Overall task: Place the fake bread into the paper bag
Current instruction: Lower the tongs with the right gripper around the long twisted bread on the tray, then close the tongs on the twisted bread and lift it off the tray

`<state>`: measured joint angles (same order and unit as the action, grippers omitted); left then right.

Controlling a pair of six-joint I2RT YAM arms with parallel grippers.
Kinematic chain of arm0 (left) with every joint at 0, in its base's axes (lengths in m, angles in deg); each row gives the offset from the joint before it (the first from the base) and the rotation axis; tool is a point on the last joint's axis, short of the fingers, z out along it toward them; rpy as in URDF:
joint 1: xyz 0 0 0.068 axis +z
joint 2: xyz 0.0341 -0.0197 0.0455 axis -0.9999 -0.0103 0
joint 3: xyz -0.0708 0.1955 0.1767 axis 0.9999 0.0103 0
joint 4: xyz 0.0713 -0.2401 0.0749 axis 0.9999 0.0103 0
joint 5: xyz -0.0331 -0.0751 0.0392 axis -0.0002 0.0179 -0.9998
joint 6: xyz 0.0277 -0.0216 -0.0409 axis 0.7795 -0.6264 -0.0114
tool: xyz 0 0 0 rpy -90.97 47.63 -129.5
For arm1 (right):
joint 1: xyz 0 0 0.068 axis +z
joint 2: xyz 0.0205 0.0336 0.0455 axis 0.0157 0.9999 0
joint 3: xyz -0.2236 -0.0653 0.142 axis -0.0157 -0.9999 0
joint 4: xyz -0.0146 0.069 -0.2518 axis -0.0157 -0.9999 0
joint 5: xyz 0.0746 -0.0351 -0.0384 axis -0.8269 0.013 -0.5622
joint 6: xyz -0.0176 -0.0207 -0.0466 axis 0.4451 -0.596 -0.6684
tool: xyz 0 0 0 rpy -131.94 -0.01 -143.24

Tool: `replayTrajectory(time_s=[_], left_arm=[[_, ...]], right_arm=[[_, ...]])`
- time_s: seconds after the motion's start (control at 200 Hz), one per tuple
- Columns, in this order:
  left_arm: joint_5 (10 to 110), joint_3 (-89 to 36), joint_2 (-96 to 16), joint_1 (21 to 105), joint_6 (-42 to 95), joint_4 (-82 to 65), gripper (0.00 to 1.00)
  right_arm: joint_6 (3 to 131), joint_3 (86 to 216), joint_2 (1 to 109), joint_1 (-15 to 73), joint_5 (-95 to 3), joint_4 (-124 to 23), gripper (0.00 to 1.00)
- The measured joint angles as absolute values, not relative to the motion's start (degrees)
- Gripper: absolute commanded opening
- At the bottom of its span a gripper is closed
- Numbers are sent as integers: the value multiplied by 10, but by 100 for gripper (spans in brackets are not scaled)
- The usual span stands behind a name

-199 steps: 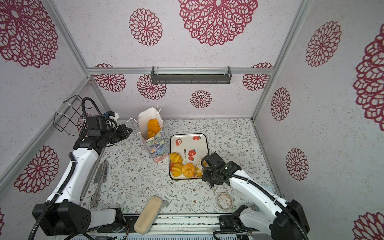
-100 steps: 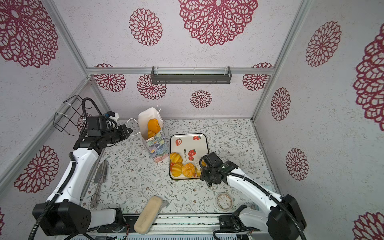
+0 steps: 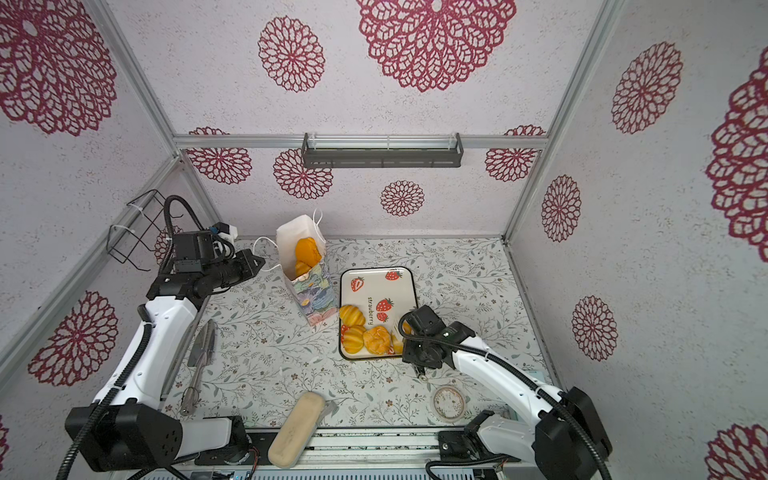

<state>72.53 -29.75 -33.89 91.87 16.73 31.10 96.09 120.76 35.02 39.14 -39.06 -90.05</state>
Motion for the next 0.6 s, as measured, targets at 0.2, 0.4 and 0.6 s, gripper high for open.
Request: replayTrajectory(time_s=[0.2,0.4,0.6], left_arm=[[726,-297,-339,919,167,311,0],[726,-297,-339,919,167,311,0],[726,-297,-339,919,167,311,0]], right_arm=[[956,1208,350,391,-387,-902,42],[950,1213,350,391,-376,-909,40],[943,1224,349,391,-360,-917,40]])
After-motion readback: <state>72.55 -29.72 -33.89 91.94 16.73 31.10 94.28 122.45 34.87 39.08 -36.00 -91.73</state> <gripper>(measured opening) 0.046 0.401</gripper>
